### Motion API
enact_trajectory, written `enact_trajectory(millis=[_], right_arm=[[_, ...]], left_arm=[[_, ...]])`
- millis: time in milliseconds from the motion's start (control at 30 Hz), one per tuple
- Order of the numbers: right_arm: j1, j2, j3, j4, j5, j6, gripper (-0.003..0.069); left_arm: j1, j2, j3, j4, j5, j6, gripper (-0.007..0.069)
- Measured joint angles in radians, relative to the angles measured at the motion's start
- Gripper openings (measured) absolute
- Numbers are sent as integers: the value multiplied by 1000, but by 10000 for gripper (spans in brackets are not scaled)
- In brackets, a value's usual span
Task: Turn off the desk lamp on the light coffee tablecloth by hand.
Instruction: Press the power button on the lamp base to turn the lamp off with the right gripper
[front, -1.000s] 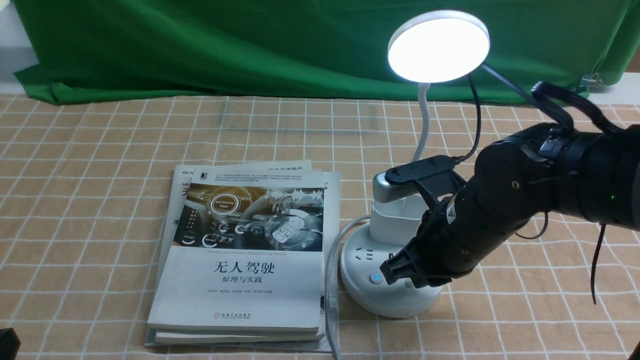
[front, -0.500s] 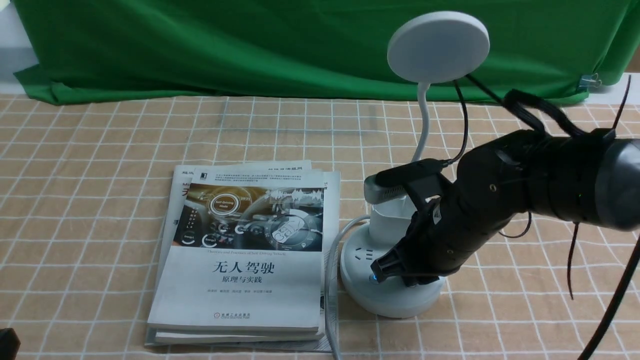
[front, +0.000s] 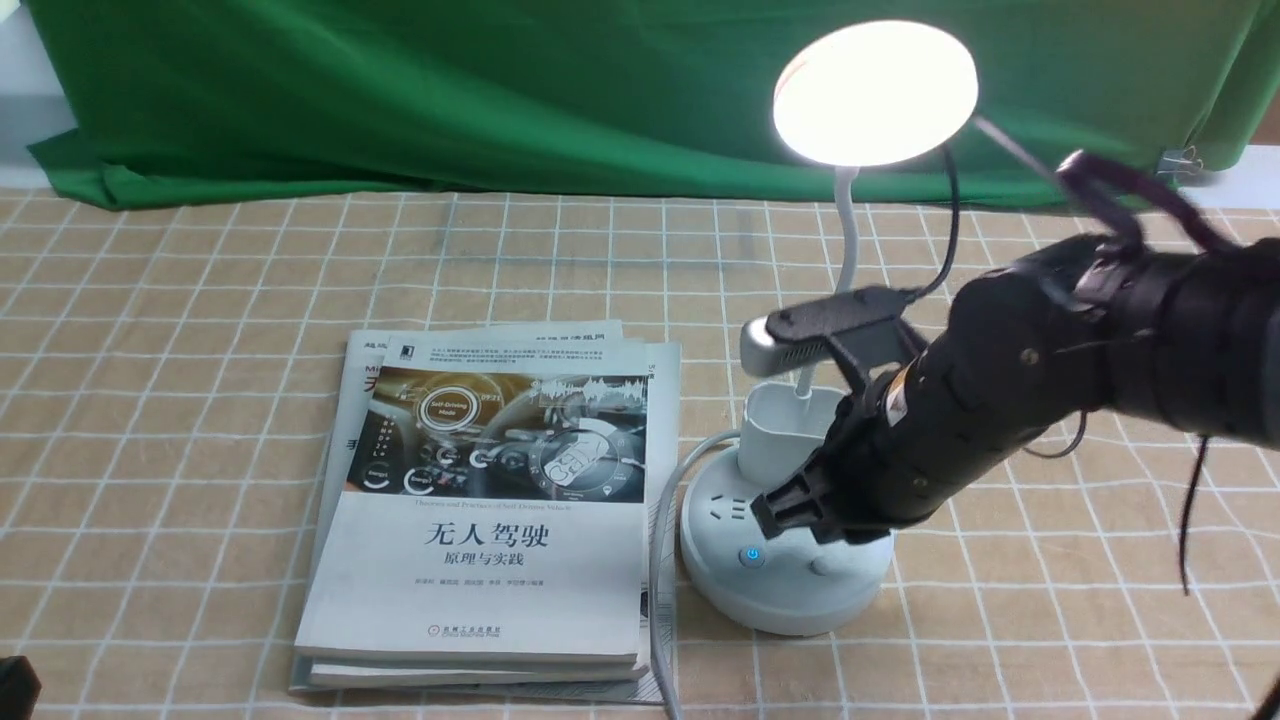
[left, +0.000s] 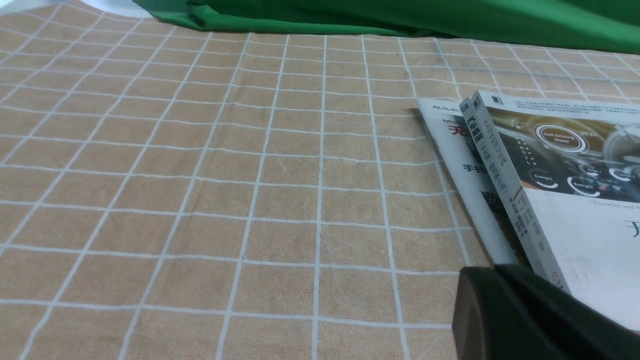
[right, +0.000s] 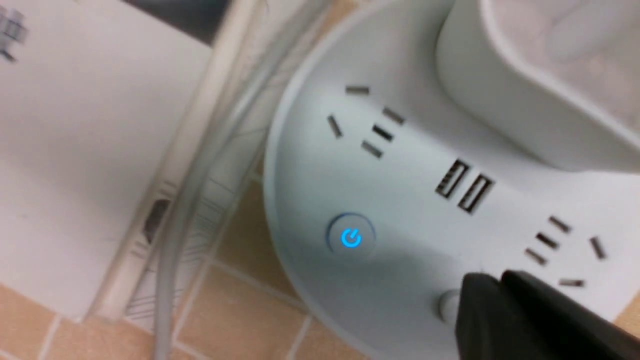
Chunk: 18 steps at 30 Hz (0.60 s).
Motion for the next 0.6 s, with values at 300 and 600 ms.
enact_trajectory(millis=[300,600], right_arm=[[0,52,0,1,-1,0,39],[0,88,-6,2,-7,0,39]], left_arm=[[0,0,0,0,0,0,5],[0,0,0,0,0,0,5]])
